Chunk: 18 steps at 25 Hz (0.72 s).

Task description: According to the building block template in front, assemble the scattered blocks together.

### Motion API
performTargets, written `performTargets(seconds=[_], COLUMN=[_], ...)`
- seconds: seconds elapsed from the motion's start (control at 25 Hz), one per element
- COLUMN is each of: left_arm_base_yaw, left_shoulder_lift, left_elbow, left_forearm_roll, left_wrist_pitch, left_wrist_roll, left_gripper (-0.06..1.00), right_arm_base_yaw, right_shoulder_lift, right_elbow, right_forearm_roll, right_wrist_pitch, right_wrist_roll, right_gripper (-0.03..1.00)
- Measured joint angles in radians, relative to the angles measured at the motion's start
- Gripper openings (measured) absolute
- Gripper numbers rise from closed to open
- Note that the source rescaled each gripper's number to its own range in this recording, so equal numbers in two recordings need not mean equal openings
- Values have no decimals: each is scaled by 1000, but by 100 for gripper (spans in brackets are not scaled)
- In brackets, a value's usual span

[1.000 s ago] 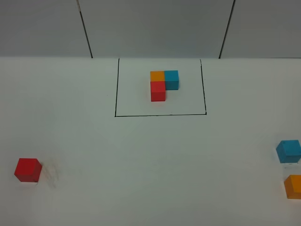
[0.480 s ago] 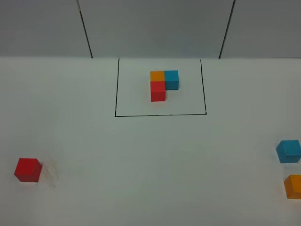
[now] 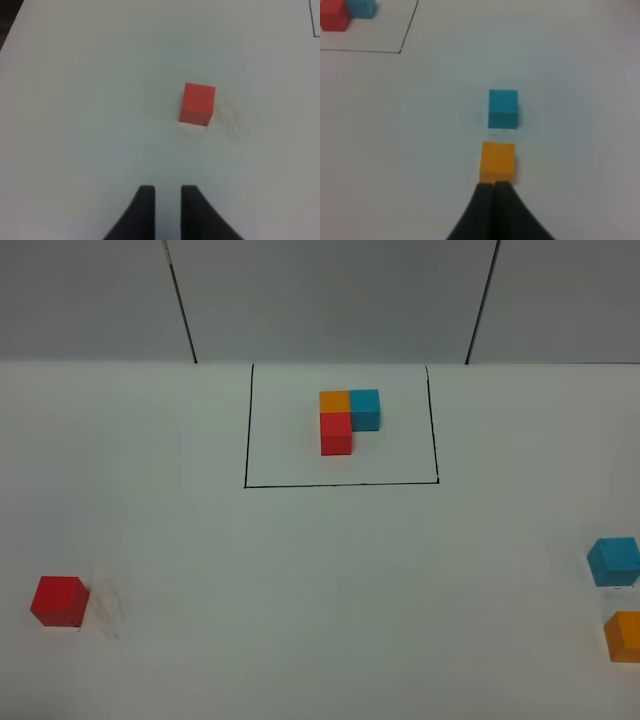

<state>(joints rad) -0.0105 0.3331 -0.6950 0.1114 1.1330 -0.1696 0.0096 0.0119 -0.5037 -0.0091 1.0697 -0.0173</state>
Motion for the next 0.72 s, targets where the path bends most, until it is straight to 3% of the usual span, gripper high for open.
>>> performTargets(seconds=[0.16,0.28,0.4,0.72], left_arm_base_yaw=[0,0,0,0], left_shoulder_lift=[237,440,623,987], left_elbow=[-130,-214,-282,-307], left_forearm_roll=[0,-1,-1,-55], left_wrist_pitch=[40,60,59,-62], left_wrist_roll=[-4,-5,-5,-3], left_gripper=[45,75,96,98], right_arm_base_yaw=[0,0,0,0], right_shoulder_lift=[0,0,0,0], right_elbow=[0,0,0,0], right_forearm_roll=[0,0,0,0], right_wrist_pitch=[0,0,0,-1], right_wrist_roll=[0,0,0,0], right_gripper=[0,0,0,0])
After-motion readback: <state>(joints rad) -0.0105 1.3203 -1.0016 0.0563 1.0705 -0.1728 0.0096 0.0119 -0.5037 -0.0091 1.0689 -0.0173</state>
